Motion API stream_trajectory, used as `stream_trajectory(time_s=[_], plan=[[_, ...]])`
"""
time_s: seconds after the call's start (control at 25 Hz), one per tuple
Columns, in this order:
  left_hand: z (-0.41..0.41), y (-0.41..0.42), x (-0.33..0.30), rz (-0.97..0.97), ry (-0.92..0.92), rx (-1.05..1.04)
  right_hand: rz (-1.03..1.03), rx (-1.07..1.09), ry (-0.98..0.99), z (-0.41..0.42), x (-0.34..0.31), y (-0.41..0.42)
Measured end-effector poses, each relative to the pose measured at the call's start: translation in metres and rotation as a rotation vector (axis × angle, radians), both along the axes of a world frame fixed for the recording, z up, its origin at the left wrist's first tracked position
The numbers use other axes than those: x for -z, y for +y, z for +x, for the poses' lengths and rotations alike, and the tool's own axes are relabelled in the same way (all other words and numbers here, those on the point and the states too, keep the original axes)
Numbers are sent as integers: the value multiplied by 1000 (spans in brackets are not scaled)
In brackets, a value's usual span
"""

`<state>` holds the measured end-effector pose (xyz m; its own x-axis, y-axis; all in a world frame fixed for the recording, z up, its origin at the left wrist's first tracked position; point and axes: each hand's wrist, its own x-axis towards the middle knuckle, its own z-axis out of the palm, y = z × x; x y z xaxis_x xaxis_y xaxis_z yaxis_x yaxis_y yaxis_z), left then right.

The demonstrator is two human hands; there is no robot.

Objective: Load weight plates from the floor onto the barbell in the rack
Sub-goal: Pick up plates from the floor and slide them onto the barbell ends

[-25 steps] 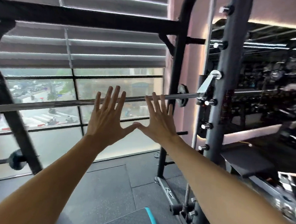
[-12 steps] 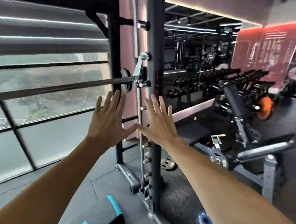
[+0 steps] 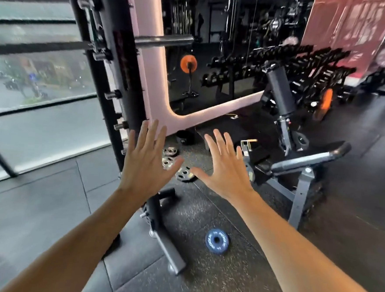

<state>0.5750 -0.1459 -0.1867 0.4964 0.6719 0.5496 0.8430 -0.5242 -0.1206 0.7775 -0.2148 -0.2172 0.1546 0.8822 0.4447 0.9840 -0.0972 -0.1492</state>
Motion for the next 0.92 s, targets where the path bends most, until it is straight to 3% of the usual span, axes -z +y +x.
stream_trajectory(time_s=[0.4,0.6,0.92], plan=[[139,46,90,-162,-35,-19,-58,33,38,171,60,28],[200,138,131,-255,-88,-142,-131,-8,33,248,84,127],[295,275,116,-343,-135,-183,-138,-108,51,319,72,305]])
